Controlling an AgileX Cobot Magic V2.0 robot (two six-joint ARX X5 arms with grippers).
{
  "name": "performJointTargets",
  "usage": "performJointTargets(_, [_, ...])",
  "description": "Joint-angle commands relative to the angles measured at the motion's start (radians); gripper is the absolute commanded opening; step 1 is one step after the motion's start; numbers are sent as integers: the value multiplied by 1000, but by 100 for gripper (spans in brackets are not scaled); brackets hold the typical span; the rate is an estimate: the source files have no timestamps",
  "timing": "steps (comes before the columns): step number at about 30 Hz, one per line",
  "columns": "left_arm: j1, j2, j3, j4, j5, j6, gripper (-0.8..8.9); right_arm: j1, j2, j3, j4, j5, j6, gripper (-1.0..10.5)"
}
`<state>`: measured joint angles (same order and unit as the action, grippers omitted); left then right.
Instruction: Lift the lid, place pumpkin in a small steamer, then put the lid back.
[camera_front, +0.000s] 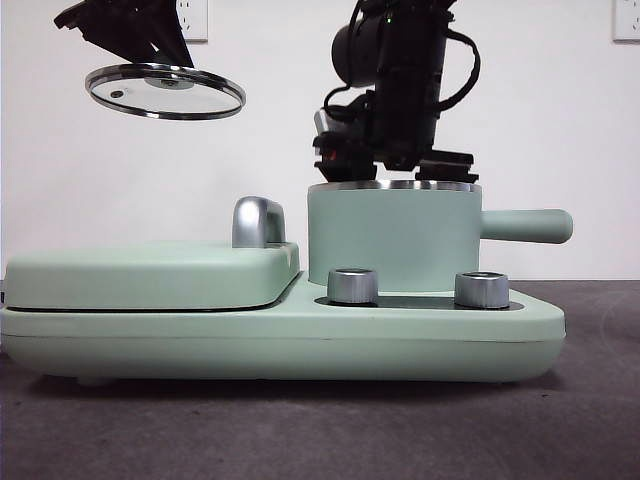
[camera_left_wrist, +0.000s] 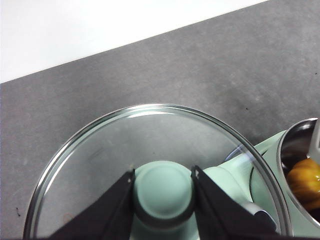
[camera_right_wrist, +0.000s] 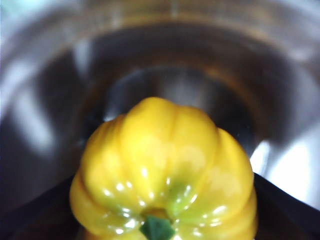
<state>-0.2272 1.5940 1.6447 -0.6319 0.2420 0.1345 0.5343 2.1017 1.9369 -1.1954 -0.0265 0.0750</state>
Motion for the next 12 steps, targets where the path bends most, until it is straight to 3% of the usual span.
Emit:
performJointTargets(1, [-2,-4,35,26,8,-10,77,6,38,28,2,1,-7,280])
performJointTargets(12, [-2,-4,35,26,8,-13,77,8,45,28,1,0,-5,313])
